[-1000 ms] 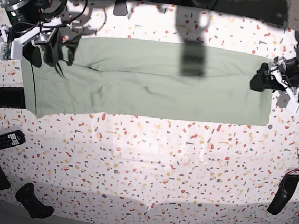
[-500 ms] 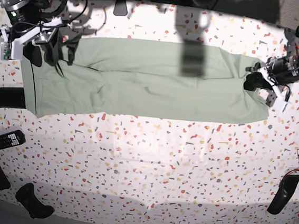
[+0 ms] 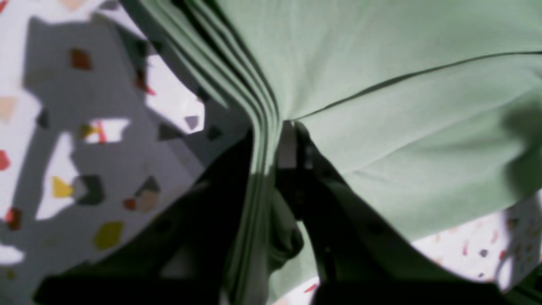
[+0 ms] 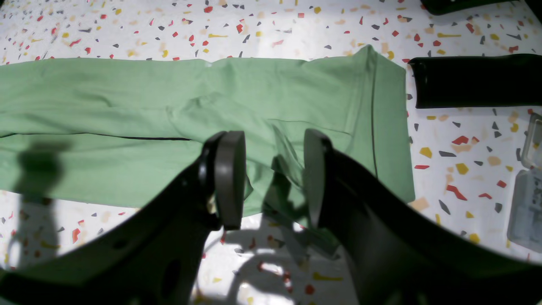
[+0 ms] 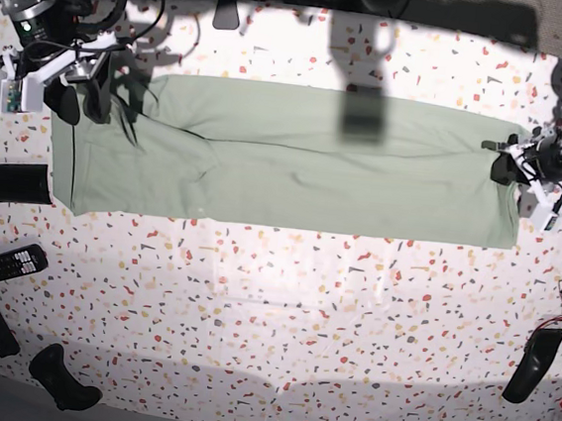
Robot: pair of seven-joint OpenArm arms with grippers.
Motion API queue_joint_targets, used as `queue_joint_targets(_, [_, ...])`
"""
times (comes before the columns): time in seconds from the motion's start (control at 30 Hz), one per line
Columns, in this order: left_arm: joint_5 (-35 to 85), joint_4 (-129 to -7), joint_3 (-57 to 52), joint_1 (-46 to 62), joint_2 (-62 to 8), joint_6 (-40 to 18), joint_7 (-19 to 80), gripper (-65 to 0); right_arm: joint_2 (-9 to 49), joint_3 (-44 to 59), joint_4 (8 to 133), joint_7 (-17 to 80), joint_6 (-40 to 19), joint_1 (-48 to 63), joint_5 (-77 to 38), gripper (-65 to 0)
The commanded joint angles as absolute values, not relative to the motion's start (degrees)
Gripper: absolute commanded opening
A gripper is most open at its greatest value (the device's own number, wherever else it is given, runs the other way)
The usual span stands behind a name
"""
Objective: Fold the T-shirt properly
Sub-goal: 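Lift the shirt end with the left gripper and fold it toward the right gripper, then carry the folded end over the shirt toward its middle with the left gripper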
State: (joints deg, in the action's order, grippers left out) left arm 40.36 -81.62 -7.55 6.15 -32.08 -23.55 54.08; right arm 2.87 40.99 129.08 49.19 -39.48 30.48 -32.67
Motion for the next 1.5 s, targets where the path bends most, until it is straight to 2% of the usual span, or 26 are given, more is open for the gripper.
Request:
queue_joint_targets(0.0, [40.49, -83.99, -7.9, 5.58, -32.88, -23.51, 53.58, -65.0, 3.36, 41.23, 130.13, 47.94, -40.0, 30.48, -34.87, -42.8])
queue_joint_targets(0.23, [38.35, -97.23, -7.9, 5.76, -30.65, -23.53, 53.65, -65.0, 3.36, 41.23, 130.13, 48.07, -40.0, 30.46, -36.07, -42.8])
queue_joint_targets(0.43, [37.5, -105.95, -7.88, 5.69, -23.75, -23.11, 58.76, -65.0, 3.36, 41.23, 130.13, 48.07, -40.0, 30.46, -36.1, -42.8])
queue_joint_targets(0.67, [37.06, -106.5, -7.77, 6.35, -13.54, -23.16, 62.04, -65.0, 3.36, 41.23, 130.13, 48.07, -40.0, 30.13, -36.25, -42.8])
queue_joint_targets(0.9, [25.06, -106.48, -7.77, 9.1, -5.02, -23.42, 58.61, -65.0, 3.49, 41.23, 130.13, 48.1, -40.0, 30.13, -36.29, -42.8])
queue_joint_targets(1.47, [24.05, -106.48, -7.4, 13.21, 0.01, -23.57, 52.38, -65.0, 3.51, 41.23, 130.13, 48.1, -40.0, 30.13, -36.71, -42.8])
